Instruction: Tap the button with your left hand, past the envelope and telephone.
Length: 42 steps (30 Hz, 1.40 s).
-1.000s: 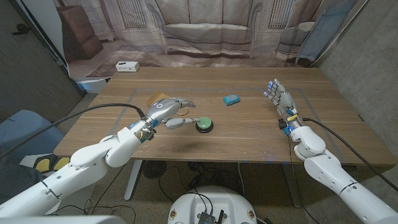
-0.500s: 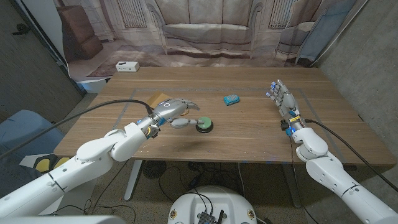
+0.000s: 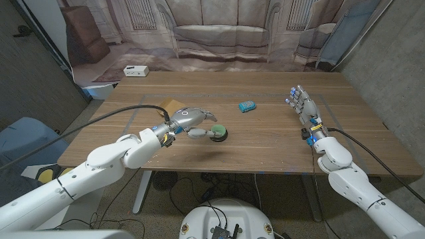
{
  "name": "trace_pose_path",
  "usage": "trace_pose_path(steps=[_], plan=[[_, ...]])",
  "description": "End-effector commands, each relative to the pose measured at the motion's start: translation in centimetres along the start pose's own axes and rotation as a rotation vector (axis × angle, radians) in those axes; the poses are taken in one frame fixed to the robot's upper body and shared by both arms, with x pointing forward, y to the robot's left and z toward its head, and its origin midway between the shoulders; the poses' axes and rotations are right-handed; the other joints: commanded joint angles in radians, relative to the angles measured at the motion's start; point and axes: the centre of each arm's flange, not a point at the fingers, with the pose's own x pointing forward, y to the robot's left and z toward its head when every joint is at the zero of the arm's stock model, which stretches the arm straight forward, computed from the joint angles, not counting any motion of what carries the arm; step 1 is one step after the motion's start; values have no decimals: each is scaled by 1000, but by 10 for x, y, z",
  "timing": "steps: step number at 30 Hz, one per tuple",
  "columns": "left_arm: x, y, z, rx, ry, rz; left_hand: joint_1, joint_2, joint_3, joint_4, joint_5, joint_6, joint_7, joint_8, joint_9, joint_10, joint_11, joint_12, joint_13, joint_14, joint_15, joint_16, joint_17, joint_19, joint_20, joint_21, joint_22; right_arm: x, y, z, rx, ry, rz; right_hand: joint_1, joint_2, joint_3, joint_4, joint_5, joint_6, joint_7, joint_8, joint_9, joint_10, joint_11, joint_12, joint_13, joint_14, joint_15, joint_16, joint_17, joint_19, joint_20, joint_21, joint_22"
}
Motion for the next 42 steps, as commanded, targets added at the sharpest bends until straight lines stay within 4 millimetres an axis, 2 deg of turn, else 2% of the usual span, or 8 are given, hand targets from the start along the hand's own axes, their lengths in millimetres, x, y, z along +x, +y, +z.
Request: trace_pose_path(steps=[1, 26, 42], plan=[[9, -2, 5, -1, -18, -51, -2, 13, 5, 0, -3, 7, 0, 0, 2, 8, 0, -4, 0, 8, 6, 0, 3, 10, 7, 3, 6, -4, -3, -2, 0, 3, -1, 3, 7, 0, -7, 0, 10, 4, 7, 3, 9, -2, -3, 2, 9, -3, -2, 3, 8, 0, -2, 6], [22, -15, -2, 81, 17, -115, -6, 16, 6, 0, -8, 14, 0, -3, 3, 17, -1, -6, 1, 12, 7, 0, 4, 8, 6, -1, 7, -2, -6, -4, 10, 5, -18, 4, 10, -1, -8, -2, 14, 2, 7, 3, 13, -3, -2, 2, 11, -2, -2, 3, 9, 0, -2, 6], [27, -25, -8, 72, -2, -133, -8, 17, 7, 0, -9, 19, -1, -4, 3, 22, -4, -8, 2, 16, 5, 0, 4, 11, 6, -2, 8, 1, 2, -8, 12, 13, -13, 4, 12, -2, -8, -2, 15, 2, 6, 3, 13, -5, -2, 2, 12, -2, -2, 3, 10, 1, -2, 6]])
